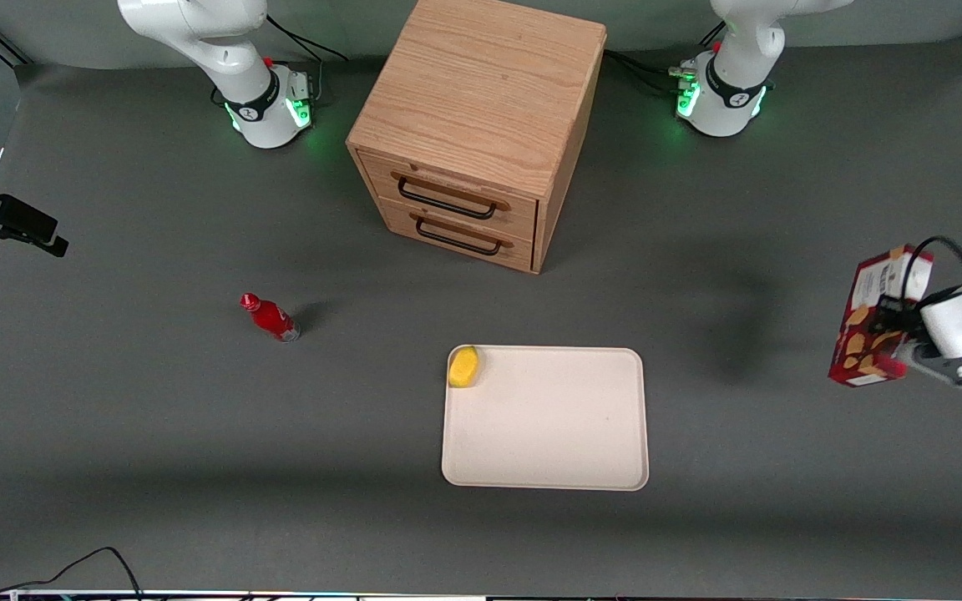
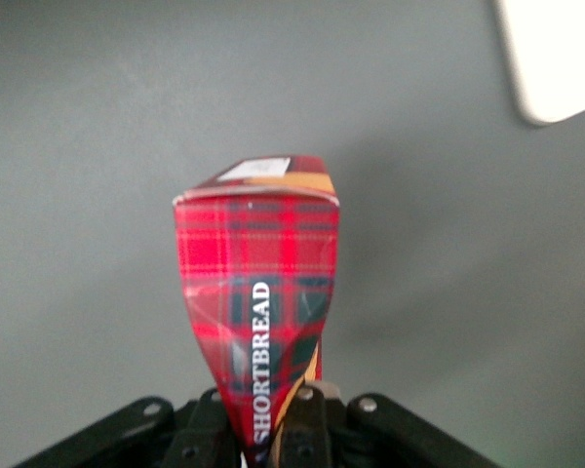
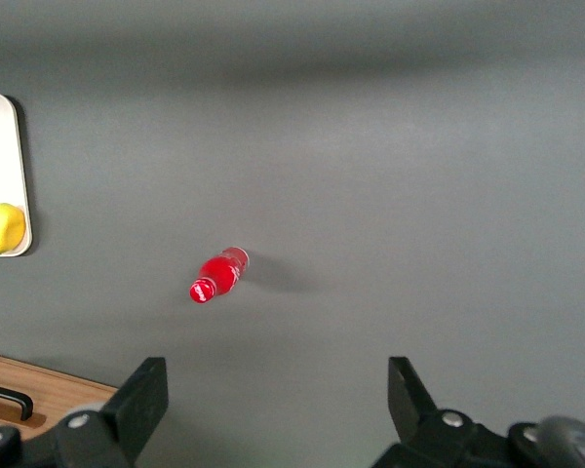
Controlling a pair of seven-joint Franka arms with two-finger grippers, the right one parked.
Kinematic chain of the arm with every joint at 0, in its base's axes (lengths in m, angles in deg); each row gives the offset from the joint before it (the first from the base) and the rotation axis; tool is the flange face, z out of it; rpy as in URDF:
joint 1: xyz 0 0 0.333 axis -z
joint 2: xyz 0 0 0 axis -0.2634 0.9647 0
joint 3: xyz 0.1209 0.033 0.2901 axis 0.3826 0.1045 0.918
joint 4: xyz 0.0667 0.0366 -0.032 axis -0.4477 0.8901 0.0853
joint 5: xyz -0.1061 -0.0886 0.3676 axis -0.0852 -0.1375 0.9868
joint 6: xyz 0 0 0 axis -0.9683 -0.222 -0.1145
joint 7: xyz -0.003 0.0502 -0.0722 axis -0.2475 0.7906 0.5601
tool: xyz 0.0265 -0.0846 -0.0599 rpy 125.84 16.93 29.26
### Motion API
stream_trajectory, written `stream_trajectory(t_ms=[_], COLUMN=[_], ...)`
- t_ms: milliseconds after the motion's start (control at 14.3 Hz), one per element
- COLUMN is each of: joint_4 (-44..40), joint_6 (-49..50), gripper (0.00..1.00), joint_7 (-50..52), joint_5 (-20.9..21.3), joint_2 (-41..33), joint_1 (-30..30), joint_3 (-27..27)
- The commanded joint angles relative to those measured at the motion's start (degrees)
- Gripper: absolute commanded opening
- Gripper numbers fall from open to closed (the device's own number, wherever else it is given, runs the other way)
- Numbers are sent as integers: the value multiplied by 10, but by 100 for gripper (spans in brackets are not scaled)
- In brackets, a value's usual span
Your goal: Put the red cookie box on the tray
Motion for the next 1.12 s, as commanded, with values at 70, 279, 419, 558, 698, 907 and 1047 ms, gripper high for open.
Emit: stream_trajectory(t_ms=[70,279,419,558,698,907,1047], joint_4=[-116,-97,-56,-19,-6,-6,-5], joint_6=[113,38,-68,-189,-287,-367,-371], gripper=[0,0,0,0,0,0,99], joint_7=[290,476,544,594,664,747,751], joint_5=[5,49,88,142,224,333,341], joint_2=[4,39,83,144,207,271,271], joint_1=[8,12,15,25,33,40,40], joint_3=[-113,-229,-271,-287,-300,-304,-304])
